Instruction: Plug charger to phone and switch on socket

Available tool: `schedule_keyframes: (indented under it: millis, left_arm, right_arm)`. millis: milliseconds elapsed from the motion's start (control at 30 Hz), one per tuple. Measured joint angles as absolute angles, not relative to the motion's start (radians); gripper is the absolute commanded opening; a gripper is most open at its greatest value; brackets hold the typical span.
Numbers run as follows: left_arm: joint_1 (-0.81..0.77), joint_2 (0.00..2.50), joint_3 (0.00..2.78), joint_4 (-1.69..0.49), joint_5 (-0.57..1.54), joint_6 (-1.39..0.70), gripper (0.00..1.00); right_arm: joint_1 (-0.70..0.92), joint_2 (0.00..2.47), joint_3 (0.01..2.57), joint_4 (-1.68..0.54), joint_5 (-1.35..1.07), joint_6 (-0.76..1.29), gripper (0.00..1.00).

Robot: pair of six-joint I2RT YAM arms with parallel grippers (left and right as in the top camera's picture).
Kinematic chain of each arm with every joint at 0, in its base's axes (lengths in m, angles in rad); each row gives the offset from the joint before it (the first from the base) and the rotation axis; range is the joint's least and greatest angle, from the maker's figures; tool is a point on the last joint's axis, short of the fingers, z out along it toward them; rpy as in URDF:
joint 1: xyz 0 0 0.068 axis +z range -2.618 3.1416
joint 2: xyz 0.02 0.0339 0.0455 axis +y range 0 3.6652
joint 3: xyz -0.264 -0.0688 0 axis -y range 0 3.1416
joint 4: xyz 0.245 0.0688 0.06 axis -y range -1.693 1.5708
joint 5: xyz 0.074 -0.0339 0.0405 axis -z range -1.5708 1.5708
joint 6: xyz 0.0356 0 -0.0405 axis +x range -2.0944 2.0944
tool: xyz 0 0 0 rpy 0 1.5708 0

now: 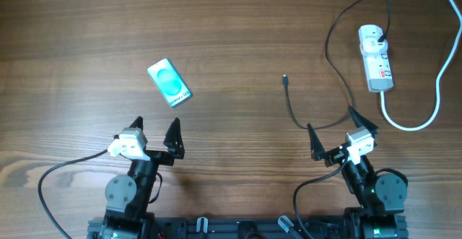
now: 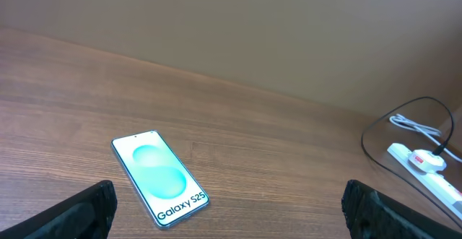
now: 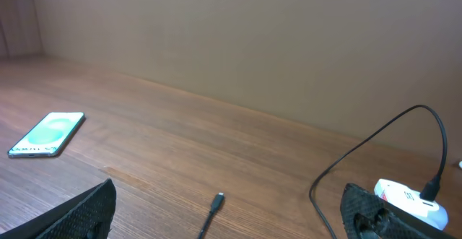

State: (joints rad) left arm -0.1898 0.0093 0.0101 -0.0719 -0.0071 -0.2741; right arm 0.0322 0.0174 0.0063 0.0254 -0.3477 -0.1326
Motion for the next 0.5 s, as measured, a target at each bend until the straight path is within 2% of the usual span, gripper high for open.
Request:
schedule_keyframes:
  millis: [500]
  left_arm:
    - [-0.19,0.009,0.01,-0.072,-0.007,-0.274,1.0]
  right_arm:
    - [0.032,0.017,0.006,0.025,-0.348,-0.133,1.0]
